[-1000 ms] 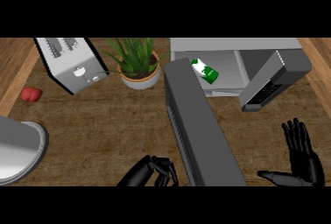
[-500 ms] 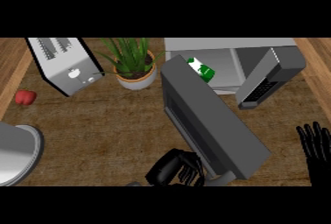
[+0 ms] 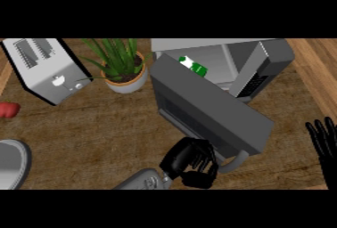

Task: Pick up the milk, place it into the microwave and close the microwave

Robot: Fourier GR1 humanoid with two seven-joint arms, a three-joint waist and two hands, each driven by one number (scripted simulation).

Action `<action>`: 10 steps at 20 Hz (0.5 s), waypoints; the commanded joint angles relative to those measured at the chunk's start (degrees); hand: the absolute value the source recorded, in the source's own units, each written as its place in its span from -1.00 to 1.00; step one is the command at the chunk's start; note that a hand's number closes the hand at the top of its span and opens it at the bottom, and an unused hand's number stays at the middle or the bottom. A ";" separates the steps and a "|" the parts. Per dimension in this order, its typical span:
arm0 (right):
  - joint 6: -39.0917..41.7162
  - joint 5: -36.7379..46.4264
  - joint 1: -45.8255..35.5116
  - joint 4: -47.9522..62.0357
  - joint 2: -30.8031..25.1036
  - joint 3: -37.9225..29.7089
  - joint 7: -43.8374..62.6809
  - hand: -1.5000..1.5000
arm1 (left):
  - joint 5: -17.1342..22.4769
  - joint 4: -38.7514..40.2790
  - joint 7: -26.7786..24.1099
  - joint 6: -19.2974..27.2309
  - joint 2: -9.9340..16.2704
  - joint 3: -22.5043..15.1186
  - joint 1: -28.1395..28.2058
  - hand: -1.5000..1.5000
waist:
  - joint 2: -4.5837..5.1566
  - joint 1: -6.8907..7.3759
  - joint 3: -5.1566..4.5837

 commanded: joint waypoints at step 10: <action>2.75 -4.85 -2.33 -5.96 -1.93 0.28 2.87 -1.00 | 14.86 -1.16 -8.07 11.41 -0.44 6.18 -9.76 -1.00 | 1.76 -6.92 -0.27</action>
